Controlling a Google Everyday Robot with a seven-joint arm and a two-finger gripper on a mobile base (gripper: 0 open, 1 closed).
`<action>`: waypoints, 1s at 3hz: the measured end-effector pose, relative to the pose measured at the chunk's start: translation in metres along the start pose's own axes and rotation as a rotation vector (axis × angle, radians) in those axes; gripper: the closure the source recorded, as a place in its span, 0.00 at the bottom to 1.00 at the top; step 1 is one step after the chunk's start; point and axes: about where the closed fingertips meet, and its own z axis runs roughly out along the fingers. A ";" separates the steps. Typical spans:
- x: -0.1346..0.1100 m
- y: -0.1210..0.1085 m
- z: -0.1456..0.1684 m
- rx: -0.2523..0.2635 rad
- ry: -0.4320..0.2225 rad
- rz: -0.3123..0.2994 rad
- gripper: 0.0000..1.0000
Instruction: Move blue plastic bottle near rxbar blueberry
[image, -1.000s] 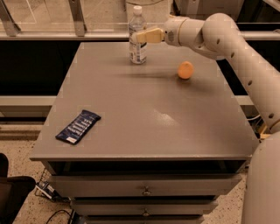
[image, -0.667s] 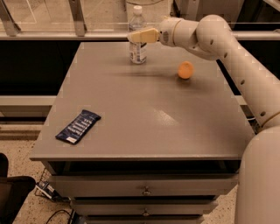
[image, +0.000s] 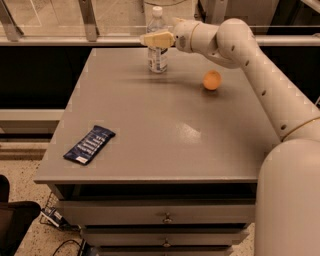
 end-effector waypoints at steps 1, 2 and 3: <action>0.000 0.001 0.002 -0.004 -0.001 -0.001 0.39; 0.001 0.004 0.005 -0.009 -0.001 0.000 0.62; 0.002 0.007 0.009 -0.015 -0.001 0.001 0.93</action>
Offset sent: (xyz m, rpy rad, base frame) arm 0.0008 0.0023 -0.0005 0.0002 -0.0017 0.0043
